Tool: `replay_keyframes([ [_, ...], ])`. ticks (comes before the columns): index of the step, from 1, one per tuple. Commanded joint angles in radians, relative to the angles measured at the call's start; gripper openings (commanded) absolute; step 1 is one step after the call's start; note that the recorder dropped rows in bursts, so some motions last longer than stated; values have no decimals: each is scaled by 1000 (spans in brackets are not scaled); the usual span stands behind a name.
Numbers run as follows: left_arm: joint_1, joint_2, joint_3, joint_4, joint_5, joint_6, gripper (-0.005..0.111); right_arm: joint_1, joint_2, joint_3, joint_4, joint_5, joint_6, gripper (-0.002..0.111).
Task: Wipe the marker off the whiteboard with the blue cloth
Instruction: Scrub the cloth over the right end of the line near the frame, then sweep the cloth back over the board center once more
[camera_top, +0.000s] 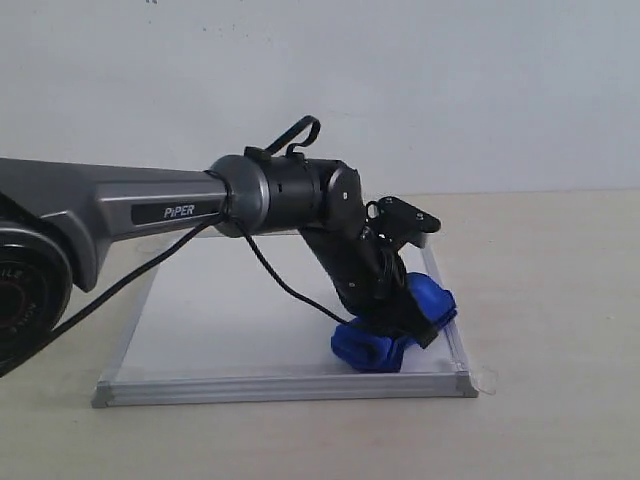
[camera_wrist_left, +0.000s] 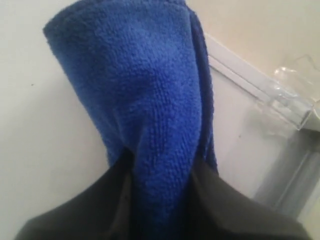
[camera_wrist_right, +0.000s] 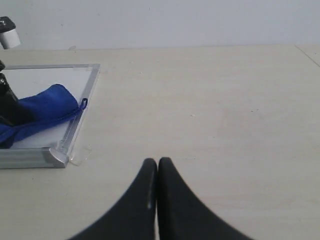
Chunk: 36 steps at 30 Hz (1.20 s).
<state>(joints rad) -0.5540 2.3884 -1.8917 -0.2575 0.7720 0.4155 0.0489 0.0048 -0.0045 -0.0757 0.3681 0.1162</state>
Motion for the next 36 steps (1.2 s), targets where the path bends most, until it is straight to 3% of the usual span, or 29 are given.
replay_keyframes([
  [1, 54, 14, 15, 144, 8, -143, 4, -8, -5, 5, -6, -1, 4, 0],
  [6, 263, 14, 17, 310, 137, -340, 4, -8, -5, 5, -6, -1, 4, 0],
  [9, 325, 14, 19, 318, 185, -377, 4, -8, -5, 5, -6, -1, 6, 0],
  [12, 294, 14, 50, 314, 162, -343, 4, -8, -5, 5, -6, -1, 6, 0],
  [21, 60, -12, 83, 108, 28, -111, 4, -8, -5, 5, -6, -1, 6, 0],
  [24, 21, -26, 83, 90, 17, -86, 4, -8, -5, 5, -6, -1, 6, 0],
  [27, 30, -26, 83, 104, 13, -88, 4, -8, -5, 5, -6, -1, 6, 0],
  [36, 250, -26, 106, 293, 100, -361, 4, -8, -5, 5, -6, -1, 11, 0],
])
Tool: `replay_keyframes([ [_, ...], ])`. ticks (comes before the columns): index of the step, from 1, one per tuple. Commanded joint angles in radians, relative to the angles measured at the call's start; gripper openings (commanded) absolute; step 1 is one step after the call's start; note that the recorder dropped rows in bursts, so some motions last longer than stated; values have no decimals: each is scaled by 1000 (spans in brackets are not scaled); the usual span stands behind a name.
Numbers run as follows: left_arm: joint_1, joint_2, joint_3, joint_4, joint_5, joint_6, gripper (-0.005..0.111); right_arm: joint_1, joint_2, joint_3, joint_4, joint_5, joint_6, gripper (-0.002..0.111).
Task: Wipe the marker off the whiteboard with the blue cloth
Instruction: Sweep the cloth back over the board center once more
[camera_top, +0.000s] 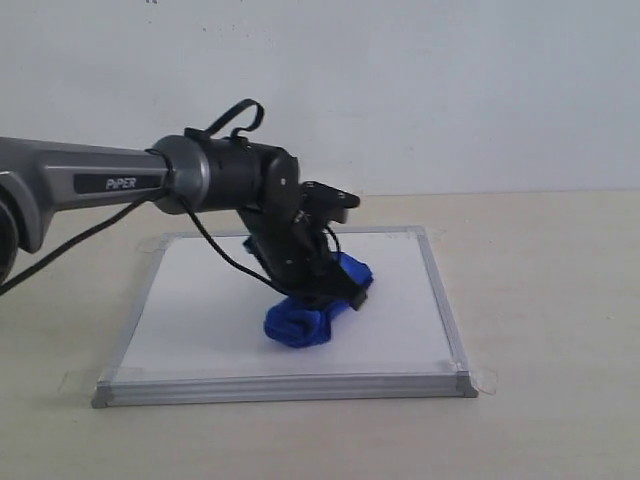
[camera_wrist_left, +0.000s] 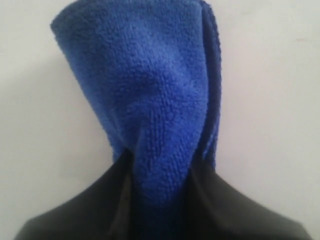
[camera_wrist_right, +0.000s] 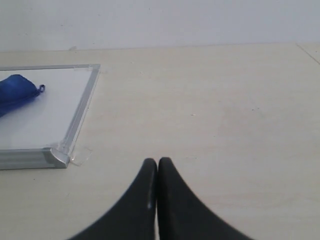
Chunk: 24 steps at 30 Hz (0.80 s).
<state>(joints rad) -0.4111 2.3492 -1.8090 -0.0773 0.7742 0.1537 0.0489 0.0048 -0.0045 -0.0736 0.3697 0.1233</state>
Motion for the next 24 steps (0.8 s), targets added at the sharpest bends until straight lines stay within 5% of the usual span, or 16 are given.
replay_keyframes([
  [1, 124, 8, 23, 111, 108, -112, 4, -8, -5, 5, -8, -3, 4, 0],
  [6, 134, -21, 52, 98, 85, -110, 4, -8, -5, 5, -8, -3, 4, 0],
  [17, -40, -30, 55, -21, 3, 29, 4, -8, -5, 5, -8, -3, 6, 0],
  [24, -59, -45, 55, -148, -39, 43, 4, -8, -5, 5, -8, -3, 6, 0],
])
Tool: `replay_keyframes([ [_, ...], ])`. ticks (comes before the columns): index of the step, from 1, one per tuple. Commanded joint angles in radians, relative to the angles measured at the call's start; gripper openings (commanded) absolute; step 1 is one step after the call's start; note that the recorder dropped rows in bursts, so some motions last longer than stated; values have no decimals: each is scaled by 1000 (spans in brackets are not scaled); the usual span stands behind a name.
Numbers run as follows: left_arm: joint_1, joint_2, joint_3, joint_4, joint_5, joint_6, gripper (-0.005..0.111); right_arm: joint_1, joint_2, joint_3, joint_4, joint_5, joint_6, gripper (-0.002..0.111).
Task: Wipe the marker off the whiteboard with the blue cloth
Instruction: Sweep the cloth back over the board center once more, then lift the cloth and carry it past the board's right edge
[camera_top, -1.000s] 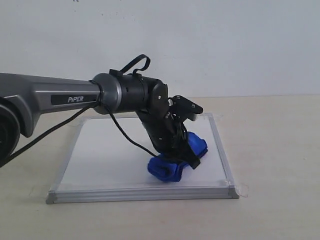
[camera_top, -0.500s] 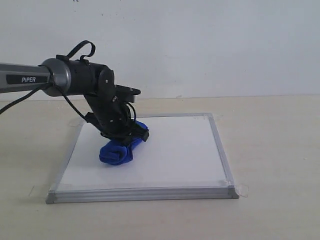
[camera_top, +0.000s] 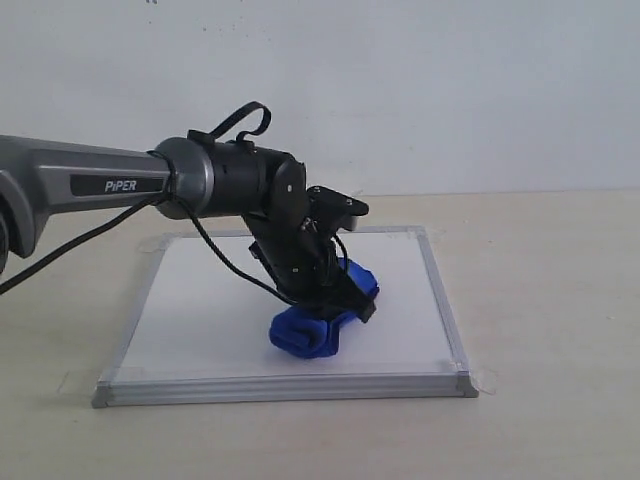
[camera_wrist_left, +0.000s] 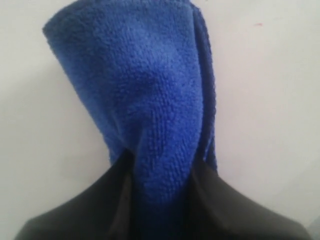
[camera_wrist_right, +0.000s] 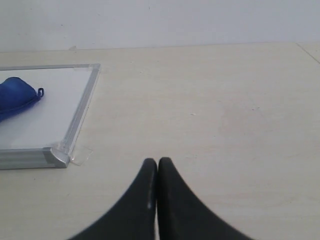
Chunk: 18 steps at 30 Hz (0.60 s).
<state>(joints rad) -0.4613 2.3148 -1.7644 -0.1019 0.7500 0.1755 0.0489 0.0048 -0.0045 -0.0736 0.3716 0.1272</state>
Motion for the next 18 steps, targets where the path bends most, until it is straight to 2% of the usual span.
replay_keyframes([
  [1, -8, -16, 10, -172, -24, 49, 4, -8, -5, 5, -8, -5, 2, 0],
  [6, -10, -28, 10, -418, -74, 187, 4, -8, -5, 5, -8, -5, 2, 0],
  [13, -10, -23, 10, -932, -176, 372, 4, -8, -5, 5, -8, -5, 2, 0],
  [18, -13, -13, 10, -1098, -256, 425, 4, -8, -5, 5, -8, -5, 2, 0],
])
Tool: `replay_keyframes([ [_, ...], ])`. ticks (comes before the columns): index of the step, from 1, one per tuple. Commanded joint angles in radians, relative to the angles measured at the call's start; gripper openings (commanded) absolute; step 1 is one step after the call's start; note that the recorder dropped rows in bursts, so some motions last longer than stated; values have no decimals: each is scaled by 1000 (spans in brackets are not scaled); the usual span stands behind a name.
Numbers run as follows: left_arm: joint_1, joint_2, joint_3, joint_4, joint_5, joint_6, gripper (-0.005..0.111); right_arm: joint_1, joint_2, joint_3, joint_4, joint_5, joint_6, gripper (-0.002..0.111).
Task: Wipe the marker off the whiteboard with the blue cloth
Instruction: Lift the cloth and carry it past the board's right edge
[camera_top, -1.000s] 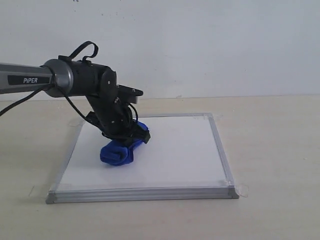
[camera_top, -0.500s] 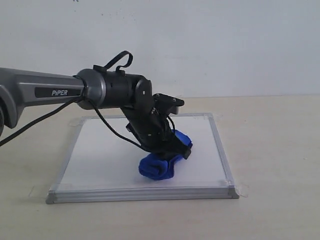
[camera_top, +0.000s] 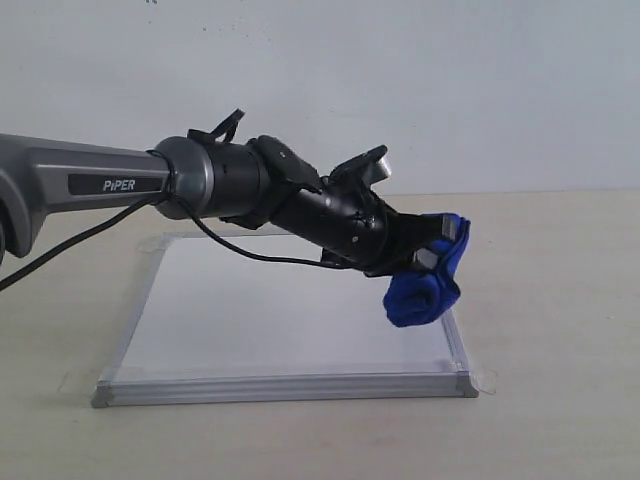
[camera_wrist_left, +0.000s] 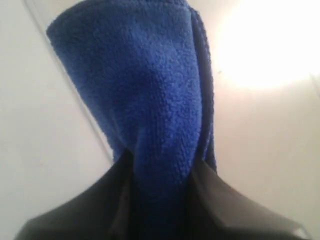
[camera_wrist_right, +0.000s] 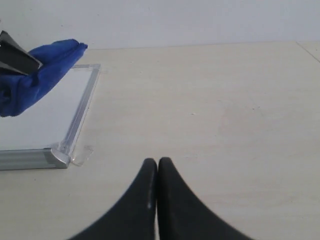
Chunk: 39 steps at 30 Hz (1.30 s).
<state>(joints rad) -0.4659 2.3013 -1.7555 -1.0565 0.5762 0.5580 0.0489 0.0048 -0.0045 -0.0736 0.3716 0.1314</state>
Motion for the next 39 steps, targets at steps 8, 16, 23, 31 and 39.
replay_keyframes([
  [8, -50, 60, 1, -408, -203, 45, 4, -8, -5, 5, -8, -5, -2, 0],
  [16, -155, 84, -2, -454, -430, 45, 4, -8, -5, 5, -8, -5, -2, 0],
  [23, -196, 86, -2, -454, -523, 37, 4, -8, -5, 5, -8, -5, -2, 0],
  [31, -207, 99, -2, -474, -525, 15, 4, -8, -5, 5, -8, -5, 0, 0],
  [39, -208, 115, -2, -480, -521, 15, 4, -8, -5, 5, -8, -5, -1, 0],
])
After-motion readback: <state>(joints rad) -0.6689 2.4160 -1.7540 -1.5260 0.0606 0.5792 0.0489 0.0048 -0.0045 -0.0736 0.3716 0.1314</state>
